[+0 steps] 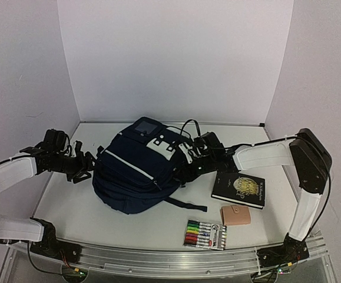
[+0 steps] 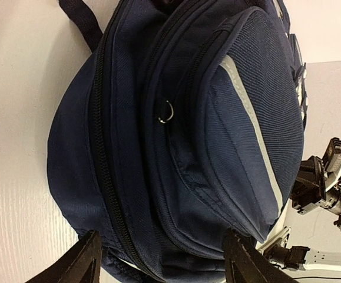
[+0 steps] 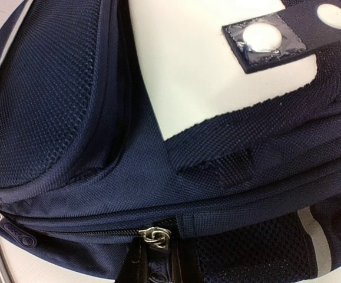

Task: Pack the student bag
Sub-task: Adjust the student bag at the center of the board.

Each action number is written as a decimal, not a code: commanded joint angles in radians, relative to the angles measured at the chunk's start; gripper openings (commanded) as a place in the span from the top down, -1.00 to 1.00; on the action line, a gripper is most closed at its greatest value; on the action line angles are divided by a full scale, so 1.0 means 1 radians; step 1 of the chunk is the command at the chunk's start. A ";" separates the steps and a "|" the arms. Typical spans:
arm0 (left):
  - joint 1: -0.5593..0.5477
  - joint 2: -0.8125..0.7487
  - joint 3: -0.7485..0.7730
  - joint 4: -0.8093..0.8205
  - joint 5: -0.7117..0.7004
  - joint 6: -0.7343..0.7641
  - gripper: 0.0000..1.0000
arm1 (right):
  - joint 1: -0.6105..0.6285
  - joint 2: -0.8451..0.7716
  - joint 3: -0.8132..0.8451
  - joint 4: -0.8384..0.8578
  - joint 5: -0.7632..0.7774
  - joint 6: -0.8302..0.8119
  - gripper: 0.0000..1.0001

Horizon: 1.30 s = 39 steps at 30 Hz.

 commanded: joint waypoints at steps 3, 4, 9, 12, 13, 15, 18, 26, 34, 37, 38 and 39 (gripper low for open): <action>-0.003 0.008 -0.038 0.037 0.016 -0.054 -0.32 | 0.058 -0.032 0.065 -0.079 0.249 -0.022 0.88; -0.002 0.012 -0.040 0.039 0.017 -0.054 -0.29 | 0.068 -0.023 0.073 -0.095 0.277 -0.027 0.86; -0.004 0.026 -0.053 0.048 0.020 -0.059 -0.05 | 0.089 0.001 0.101 -0.127 0.334 -0.032 0.74; -0.003 0.020 -0.057 0.047 0.001 -0.063 0.08 | 0.089 -0.009 0.106 -0.128 0.322 -0.034 0.73; -0.003 0.017 -0.058 0.047 -0.004 -0.064 0.12 | 0.089 -0.011 0.109 -0.128 0.318 -0.036 0.74; -0.003 0.011 -0.061 0.049 -0.010 -0.067 0.19 | 0.089 -0.014 0.117 -0.130 0.312 -0.041 0.72; -0.003 0.009 -0.064 0.050 -0.014 -0.070 0.25 | 0.090 -0.012 0.121 -0.137 0.300 -0.048 0.69; -0.003 0.005 -0.062 0.057 -0.017 -0.072 0.45 | 0.089 -0.013 0.117 -0.151 0.255 -0.042 1.00; -0.003 -0.006 -0.065 0.062 -0.041 -0.083 0.92 | 0.091 0.001 0.127 -0.170 0.138 0.005 1.00; -0.003 -0.034 -0.077 0.089 -0.051 -0.108 0.99 | 0.102 -0.019 0.124 -0.190 0.074 0.060 1.00; -0.003 -0.044 -0.084 0.102 -0.053 -0.118 1.00 | 0.103 -0.027 0.122 -0.197 0.044 0.084 1.00; -0.003 -0.053 -0.092 0.115 -0.054 -0.129 1.00 | 0.104 -0.032 0.120 -0.201 0.016 0.111 1.00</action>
